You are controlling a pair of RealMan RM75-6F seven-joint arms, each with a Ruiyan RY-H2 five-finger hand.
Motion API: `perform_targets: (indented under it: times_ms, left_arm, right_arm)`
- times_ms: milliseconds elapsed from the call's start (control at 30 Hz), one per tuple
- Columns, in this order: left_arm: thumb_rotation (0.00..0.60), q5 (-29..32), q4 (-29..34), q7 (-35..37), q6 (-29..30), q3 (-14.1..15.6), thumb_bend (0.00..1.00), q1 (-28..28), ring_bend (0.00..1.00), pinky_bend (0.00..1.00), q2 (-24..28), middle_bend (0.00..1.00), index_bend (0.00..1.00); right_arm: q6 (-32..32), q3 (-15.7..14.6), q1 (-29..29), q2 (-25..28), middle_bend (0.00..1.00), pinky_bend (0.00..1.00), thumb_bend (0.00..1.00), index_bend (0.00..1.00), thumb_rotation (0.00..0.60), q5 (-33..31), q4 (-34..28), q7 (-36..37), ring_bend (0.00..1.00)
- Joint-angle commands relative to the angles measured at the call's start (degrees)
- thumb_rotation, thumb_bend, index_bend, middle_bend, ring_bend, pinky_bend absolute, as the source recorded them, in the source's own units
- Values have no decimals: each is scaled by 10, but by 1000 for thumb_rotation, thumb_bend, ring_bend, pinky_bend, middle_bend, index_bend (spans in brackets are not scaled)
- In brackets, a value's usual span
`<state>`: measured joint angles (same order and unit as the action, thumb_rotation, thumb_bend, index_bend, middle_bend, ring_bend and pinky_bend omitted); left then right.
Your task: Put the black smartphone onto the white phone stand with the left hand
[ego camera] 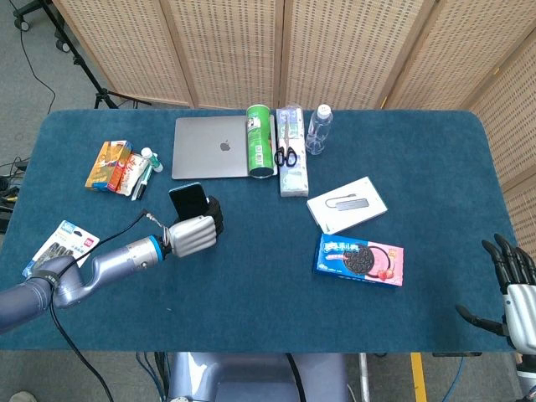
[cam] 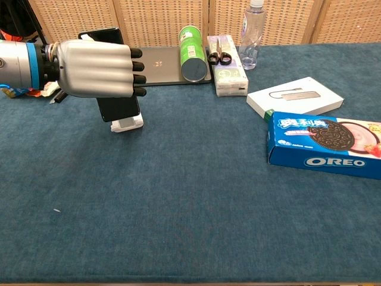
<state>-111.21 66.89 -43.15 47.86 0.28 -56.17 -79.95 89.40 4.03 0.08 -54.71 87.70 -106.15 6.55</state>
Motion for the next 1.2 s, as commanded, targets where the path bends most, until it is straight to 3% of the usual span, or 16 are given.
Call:
perform_targets:
  times_ms: [33, 700, 800, 1033, 1200]
  left_arm:
    - [600, 5, -8, -10, -13, 2, 207, -6, 416, 361, -11, 480, 560]
    - [600, 72, 5, -122, -54, -26, 208, 5, 415, 361, -34, 469, 560]
    - [600, 81, 8, -136, -58, -27, 205, 7, 395, 361, -39, 393, 530]
    - [600, 108, 17, -166, -64, -34, 178, 15, 139, 335, -45, 45, 298]
    - [600, 120, 26, -181, -64, -36, 161, 18, 62, 297, -43, 0, 191]
  right_arm:
    - [0, 0, 0, 1, 0, 0, 0, 0, 600, -1, 0, 2, 0]
    - [-2, 1, 0, 9, 0, 0, 0, 0, 600, -4, -2, 20, 0]
    - [-2, 1, 0, 10, 0, 0, 0, 0, 600, -5, -3, 21, 0]
    - [-2, 0, -1, 11, 0, 0, 0, 0, 600, -3, -4, 22, 0]
    - [0, 1, -1, 12, 0, 0, 0, 0, 600, -3, -5, 22, 0]
